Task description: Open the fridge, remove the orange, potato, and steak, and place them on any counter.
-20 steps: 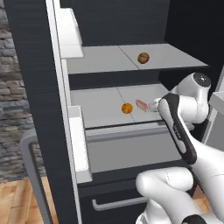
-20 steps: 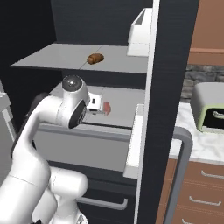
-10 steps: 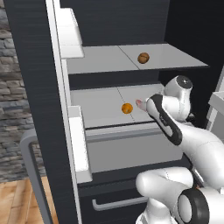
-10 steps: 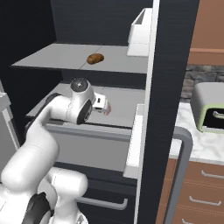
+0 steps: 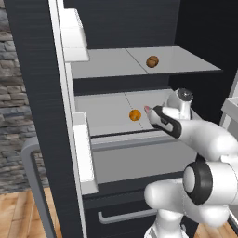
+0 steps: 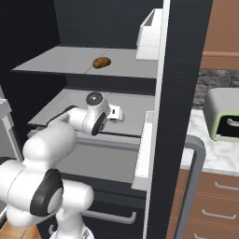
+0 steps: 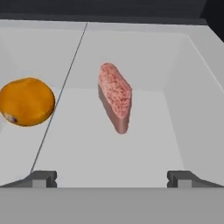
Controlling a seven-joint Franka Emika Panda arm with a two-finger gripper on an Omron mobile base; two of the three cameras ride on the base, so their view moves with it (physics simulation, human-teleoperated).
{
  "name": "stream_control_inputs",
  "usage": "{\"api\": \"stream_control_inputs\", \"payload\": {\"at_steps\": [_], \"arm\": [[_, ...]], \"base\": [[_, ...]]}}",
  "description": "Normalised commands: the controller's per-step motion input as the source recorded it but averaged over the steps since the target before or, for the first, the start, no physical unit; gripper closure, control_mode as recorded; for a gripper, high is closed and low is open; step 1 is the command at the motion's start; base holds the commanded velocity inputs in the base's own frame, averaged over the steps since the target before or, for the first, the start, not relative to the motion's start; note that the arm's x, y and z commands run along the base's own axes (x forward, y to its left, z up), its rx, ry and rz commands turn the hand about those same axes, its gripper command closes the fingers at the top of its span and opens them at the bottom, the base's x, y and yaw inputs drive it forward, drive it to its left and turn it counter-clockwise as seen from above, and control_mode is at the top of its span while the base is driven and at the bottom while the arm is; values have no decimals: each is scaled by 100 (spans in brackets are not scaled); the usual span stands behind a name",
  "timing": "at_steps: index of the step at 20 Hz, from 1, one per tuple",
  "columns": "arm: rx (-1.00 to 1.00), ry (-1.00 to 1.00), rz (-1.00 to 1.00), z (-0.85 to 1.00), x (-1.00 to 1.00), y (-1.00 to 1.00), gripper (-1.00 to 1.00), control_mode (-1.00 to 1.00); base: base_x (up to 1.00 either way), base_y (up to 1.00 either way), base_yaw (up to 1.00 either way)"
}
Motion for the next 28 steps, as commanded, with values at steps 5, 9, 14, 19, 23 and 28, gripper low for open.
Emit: {"api": "stream_control_inputs", "payload": {"at_steps": [5, 9, 14, 19, 23, 28], "arm": [[0, 0, 0, -16, 62, -9, -100, -100], [0, 0, 0, -10, 53, 0, -100, -100], [0, 1, 0, -20, 43, 0, -100, -100], [0, 0, 0, -47, 27, 0, -100, -100], [0, 0, 0, -46, 26, 0, -100, -100], [0, 0, 0, -27, 23, 0, 100, -100]], "base": [[0, 0, 0], [0, 0, 0], [0, 0, 0], [0, 0, 0], [0, 0, 0], [0, 0, 0]]}}
